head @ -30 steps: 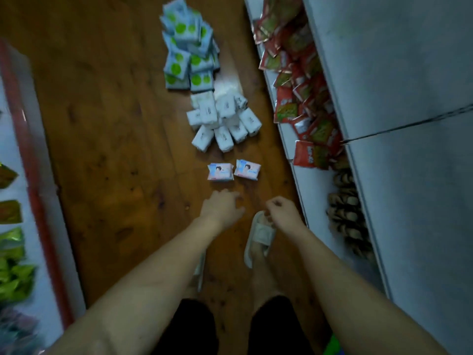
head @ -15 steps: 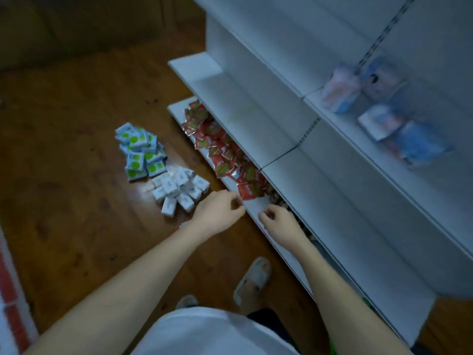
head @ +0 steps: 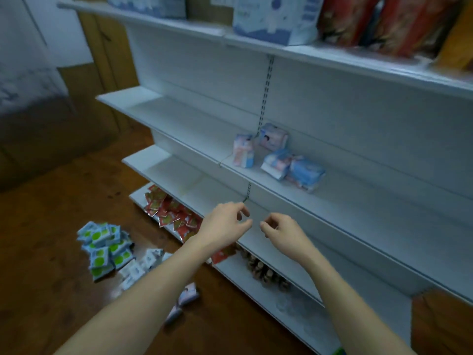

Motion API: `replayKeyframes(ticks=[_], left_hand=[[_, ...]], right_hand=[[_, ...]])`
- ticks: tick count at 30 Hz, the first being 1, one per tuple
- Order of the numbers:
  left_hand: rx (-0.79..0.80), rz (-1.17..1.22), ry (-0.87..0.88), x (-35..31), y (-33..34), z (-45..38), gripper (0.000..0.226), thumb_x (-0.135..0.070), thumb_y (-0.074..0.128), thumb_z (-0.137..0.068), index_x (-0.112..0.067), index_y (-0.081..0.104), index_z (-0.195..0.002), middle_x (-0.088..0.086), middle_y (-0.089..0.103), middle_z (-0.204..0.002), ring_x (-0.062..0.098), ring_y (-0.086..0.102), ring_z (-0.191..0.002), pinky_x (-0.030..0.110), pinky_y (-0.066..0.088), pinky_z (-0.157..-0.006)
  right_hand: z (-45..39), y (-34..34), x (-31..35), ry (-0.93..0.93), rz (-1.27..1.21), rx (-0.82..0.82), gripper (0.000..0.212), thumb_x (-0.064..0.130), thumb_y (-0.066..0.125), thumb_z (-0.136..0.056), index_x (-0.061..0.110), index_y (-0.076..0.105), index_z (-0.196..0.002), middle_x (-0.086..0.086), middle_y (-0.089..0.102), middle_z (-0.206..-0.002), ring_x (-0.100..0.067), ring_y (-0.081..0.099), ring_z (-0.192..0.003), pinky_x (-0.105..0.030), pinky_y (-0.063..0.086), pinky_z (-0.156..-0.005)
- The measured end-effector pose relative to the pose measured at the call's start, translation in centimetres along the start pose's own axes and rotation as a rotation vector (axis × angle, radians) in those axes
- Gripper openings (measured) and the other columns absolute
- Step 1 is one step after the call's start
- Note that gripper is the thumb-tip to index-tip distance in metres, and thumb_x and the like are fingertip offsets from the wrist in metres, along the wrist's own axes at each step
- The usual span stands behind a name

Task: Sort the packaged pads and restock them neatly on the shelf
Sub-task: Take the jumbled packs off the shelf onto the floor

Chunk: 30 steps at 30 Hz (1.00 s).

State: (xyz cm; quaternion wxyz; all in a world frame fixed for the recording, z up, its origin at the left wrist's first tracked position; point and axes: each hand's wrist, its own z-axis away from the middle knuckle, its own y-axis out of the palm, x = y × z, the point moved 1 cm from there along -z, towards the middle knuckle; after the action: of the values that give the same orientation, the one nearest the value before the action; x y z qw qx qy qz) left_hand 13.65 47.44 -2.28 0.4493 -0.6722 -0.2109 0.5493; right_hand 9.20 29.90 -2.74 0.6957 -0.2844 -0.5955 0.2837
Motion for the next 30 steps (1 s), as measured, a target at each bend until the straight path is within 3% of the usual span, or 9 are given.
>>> replayKeyframes(ticks=[5,9,18,22,26,30], left_hand=[[0.035,-0.066,0.016,-4.8,1.1,-3.3,0.025,-0.047,0.056,-0.084,-0.033,0.062,-0.104,-0.009,0.063,-0.099,0.017,0.058,-0.100,0.035,0.050,-0.083],[0.024,-0.115,0.003,-7.6,1.9,-5.2,0.025,-0.046,0.056,-0.086,-0.034,0.062,-0.107,-0.010,0.063,-0.102,0.016,0.059,-0.100,0.030,0.047,-0.076],[-0.027,-0.065,0.047,-10.2,3.4,-10.1,0.025,-0.042,0.059,-0.088,-0.029,0.064,-0.109,-0.006,0.063,-0.103,0.017,0.060,-0.096,0.026,0.040,-0.069],[0.013,-0.116,0.065,-9.9,3.3,-14.4,0.032,-0.040,0.060,-0.088,-0.027,0.060,-0.118,-0.001,0.062,-0.114,0.022,0.059,-0.104,0.032,0.049,-0.083],[-0.091,-0.102,0.119,-9.9,3.2,-19.9,0.035,-0.035,0.061,-0.085,-0.019,0.059,-0.115,0.012,0.060,-0.115,0.036,0.057,-0.108,0.039,0.048,-0.083],[-0.002,-0.198,0.058,-9.5,3.6,-25.8,0.057,-0.047,0.056,-0.091,-0.017,0.042,-0.138,0.017,0.042,-0.139,0.038,0.044,-0.123,0.044,0.045,-0.095]], right_hand=[[0.0,-5.4,-3.7,0.018,-0.041,-0.039,0.029,0.032,0.056,-0.094,0.007,0.057,-0.082,-0.012,0.065,-0.079,-0.019,0.058,-0.068,-0.036,0.048,-0.068],[0.0,-8.6,-6.5,0.070,-0.036,-0.053,0.022,0.035,0.056,-0.091,0.016,0.060,-0.082,-0.003,0.068,-0.082,-0.023,0.064,-0.078,-0.039,0.053,-0.073],[-3.4,-12.3,-8.9,0.034,-0.076,-0.123,0.019,0.035,0.059,-0.089,0.018,0.063,-0.081,0.002,0.067,-0.081,-0.017,0.062,-0.078,-0.036,0.051,-0.076],[-7.0,-13.5,-9.1,0.074,-0.065,-0.174,0.014,0.031,0.064,-0.088,0.018,0.060,-0.092,0.000,0.065,-0.090,-0.020,0.060,-0.083,-0.035,0.050,-0.079],[-11.8,-15.3,-9.3,0.122,-0.007,-0.306,0.033,0.035,0.066,-0.086,0.016,0.056,-0.111,-0.006,0.056,-0.111,-0.023,0.057,-0.100,-0.032,0.047,-0.084],[-16.7,-15.8,-8.9,0.222,0.050,-0.319,0.054,0.040,0.065,-0.087,0.016,0.048,-0.132,-0.011,0.048,-0.127,-0.029,0.047,-0.121,-0.039,0.047,-0.095]])
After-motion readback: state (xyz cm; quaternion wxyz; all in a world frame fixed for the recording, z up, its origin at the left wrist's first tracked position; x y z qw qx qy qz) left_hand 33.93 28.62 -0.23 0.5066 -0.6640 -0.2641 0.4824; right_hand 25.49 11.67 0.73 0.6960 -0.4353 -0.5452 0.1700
